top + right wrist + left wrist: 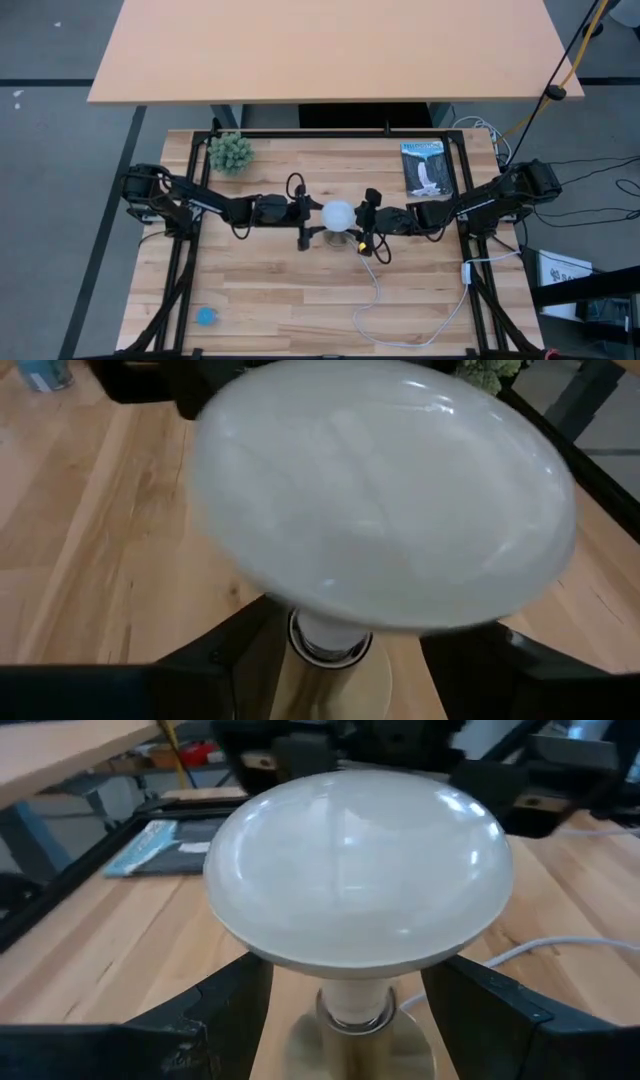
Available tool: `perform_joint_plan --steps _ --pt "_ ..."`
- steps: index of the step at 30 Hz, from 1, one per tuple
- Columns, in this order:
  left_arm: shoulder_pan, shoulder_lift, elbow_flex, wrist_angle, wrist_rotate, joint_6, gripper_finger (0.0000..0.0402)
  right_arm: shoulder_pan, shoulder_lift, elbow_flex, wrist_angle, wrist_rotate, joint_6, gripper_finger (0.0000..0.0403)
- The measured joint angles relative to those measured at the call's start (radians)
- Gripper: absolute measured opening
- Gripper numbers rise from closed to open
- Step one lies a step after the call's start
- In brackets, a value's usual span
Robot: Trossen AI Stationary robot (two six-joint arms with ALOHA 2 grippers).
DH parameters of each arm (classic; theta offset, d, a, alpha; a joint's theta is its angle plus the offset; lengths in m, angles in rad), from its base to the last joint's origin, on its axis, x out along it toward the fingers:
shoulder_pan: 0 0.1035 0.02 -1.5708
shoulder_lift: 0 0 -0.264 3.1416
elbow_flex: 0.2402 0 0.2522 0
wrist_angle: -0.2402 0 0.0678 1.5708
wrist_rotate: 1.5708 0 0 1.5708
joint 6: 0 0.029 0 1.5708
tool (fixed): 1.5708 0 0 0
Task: Screw lightbulb
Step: Insert the white light bulb into the gold lamp
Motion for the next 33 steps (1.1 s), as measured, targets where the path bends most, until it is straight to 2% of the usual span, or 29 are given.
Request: perform_joint_plan --steps 6,22,33 --pt "0.018 0.004 0.0 -0.011 0.061 -0.04 0.0259 0.0 0.0 0.0 0.002 0.0 -0.005 0.021" --pt "0.008 0.009 0.0 0.013 0.075 -0.044 0.0259 0.0 0.0 0.0 0.006 0.0 -0.043 0.021" --pt "0.008 0.063 0.0 0.101 0.08 -0.062 0.0259 0.0 0.0 0.001 0.005 -0.001 -0.04 0.021"
